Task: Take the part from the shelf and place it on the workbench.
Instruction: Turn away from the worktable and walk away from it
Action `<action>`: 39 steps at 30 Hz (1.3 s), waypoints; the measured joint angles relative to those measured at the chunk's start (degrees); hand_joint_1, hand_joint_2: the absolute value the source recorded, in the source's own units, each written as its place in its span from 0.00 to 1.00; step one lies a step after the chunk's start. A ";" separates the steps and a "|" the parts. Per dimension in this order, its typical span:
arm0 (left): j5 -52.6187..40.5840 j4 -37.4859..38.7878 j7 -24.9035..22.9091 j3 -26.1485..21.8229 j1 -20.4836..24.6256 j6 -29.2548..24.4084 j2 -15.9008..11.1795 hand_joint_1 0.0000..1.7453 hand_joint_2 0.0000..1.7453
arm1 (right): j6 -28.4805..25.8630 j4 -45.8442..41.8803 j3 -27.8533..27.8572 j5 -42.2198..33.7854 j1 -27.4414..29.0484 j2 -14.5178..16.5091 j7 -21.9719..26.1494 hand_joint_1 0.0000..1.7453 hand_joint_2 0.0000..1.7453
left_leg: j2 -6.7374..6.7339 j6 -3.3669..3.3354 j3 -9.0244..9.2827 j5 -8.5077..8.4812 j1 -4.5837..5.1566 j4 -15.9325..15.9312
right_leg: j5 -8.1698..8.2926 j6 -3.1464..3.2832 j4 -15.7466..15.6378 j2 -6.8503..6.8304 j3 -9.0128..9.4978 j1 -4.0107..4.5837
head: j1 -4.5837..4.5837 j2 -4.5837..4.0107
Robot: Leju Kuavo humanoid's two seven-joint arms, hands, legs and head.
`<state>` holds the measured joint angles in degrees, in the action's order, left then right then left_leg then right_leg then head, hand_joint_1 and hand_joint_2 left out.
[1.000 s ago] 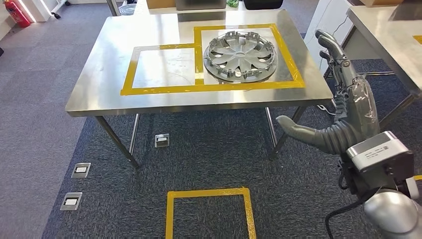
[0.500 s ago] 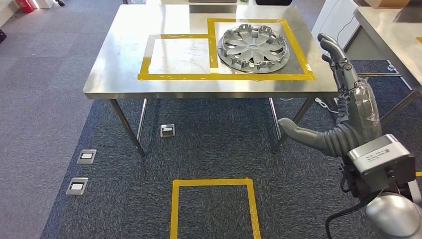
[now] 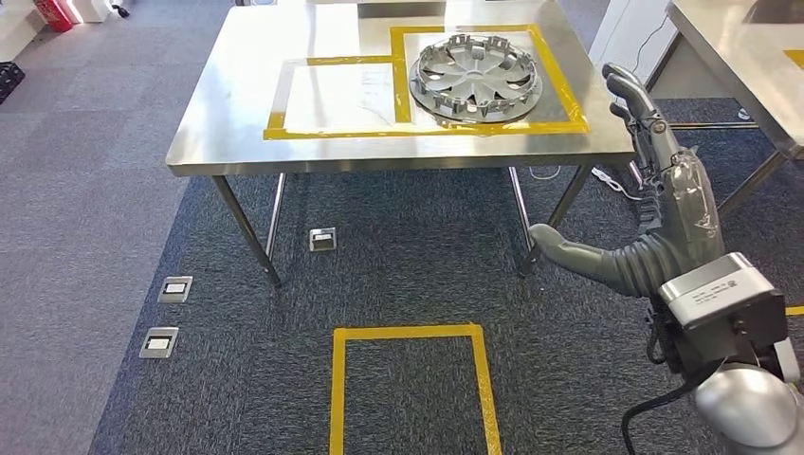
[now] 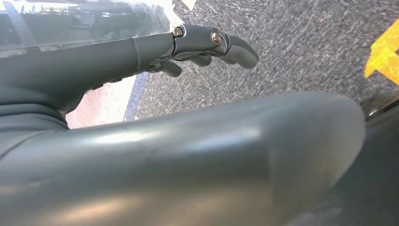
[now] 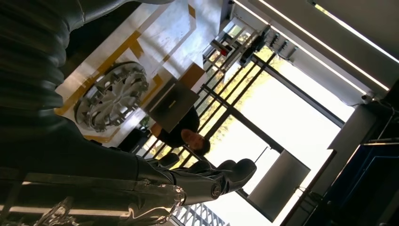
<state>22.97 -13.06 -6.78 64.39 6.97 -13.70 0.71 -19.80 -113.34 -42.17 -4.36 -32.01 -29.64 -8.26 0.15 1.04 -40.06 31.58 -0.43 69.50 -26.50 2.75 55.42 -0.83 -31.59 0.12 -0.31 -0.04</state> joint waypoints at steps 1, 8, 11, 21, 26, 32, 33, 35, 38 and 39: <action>0.00 0.01 -0.01 0.00 -0.01 0.02 -0.04 0.00 1.00 | 0.04 0.02 -0.07 -0.02 0.15 0.00 0.00 0.00 1.00 | 0.00 0.35 -0.47 0.91 -0.23 2.75 | 0.27 -0.13 0.16 -0.03 -0.43 -0.11 | -0.08 0.01; 0.00 0.01 -0.38 0.00 0.18 0.07 -0.27 0.00 1.00 | 0.23 0.15 -0.32 -0.40 0.45 0.00 -0.09 0.00 1.00 | 0.20 0.55 9.17 -2.36 -0.59 -10.23 | 1.33 -2.22 2.65 0.20 -3.72 -0.87 | -0.83 0.01; 0.00 0.01 -0.98 0.00 0.09 0.19 -0.28 0.00 1.00 | 0.25 0.26 -0.32 -0.64 0.53 -0.01 -0.15 0.00 1.00 | 0.16 -1.19 8.61 -3.02 -0.51 -10.54 | 1.43 -3.24 3.07 0.24 -4.28 -0.98 | -0.58 0.01; -0.53 -0.35 -1.92 -0.83 -0.03 0.34 -0.07 0.00 1.00 | 1.06 3.54 0.20 -1.08 2.72 0.00 -0.21 0.00 1.00 | 0.18 -2.83 5.53 -5.79 0.64 -10.73 | -2.54 -1.90 6.32 0.25 -2.11 -0.35 | 0.86 0.00; -2.18 -1.16 -1.34 -3.60 -0.39 1.52 0.25 0.00 1.00 | 2.49 8.68 2.12 -0.88 6.12 0.68 0.36 0.00 1.00 | 0.05 -2.04 4.92 -6.27 0.50 -10.87 | -1.45 -1.71 1.92 0.29 -0.45 0.25 | 0.86 0.02; -4.64 -1.53 -0.43 -8.28 -2.31 2.90 0.14 0.00 1.00 | 4.52 16.04 5.32 -0.27 10.85 2.60 1.20 0.00 1.00 | 0.05 -2.09 5.21 -6.92 0.56 -11.48 | -1.21 -1.67 1.84 0.31 -0.52 0.24 | 0.40 0.01; -5.05 -1.63 -0.25 -9.17 -2.64 3.14 0.11 0.00 1.00 | 4.84 17.34 5.90 -0.18 11.62 2.97 1.34 0.00 1.00 | 0.05 -1.96 5.23 -6.99 0.54 -11.54 | -1.19 -1.60 1.89 0.31 -0.56 0.25 | 0.31 0.01; -5.83 -1.85 0.09 -11.00 -3.22 3.61 0.09 0.00 1.00 | 5.49 19.96 7.09 0.02 13.12 3.69 1.64 0.00 1.00 | 0.05 -1.78 5.23 -7.09 0.52 -11.60 | -1.23 -1.51 1.95 0.32 -0.61 0.27 | 0.22 0.01; -7.05 -2.15 0.55 -13.88 -4.00 4.31 0.07 0.00 1.00 | 6.47 23.89 8.93 0.31 15.23 4.88 2.05 0.00 1.00 | 0.04 -1.65 5.23 -7.10 0.52 -11.65 | -1.30 -1.40 1.99 0.32 -0.66 0.27 | 0.19 0.01; -7.43 -2.28 0.72 -14.90 -4.27 4.53 0.07 0.00 1.00 | 6.82 25.27 9.57 0.43 15.95 5.32 2.21 0.00 1.00 | 0.04 -1.62 5.22 -7.09 0.52 -11.66 | -1.33 -1.37 1.99 0.31 -0.66 0.27 | 0.19 0.01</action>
<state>15.54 -15.34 -6.07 49.49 2.70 -9.17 0.78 -12.98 -88.06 -32.60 -3.92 -16.06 -24.32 -6.05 0.19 -0.58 -34.84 24.50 0.10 57.84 -27.83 1.38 57.41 -0.52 -32.25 0.39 -0.12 -0.04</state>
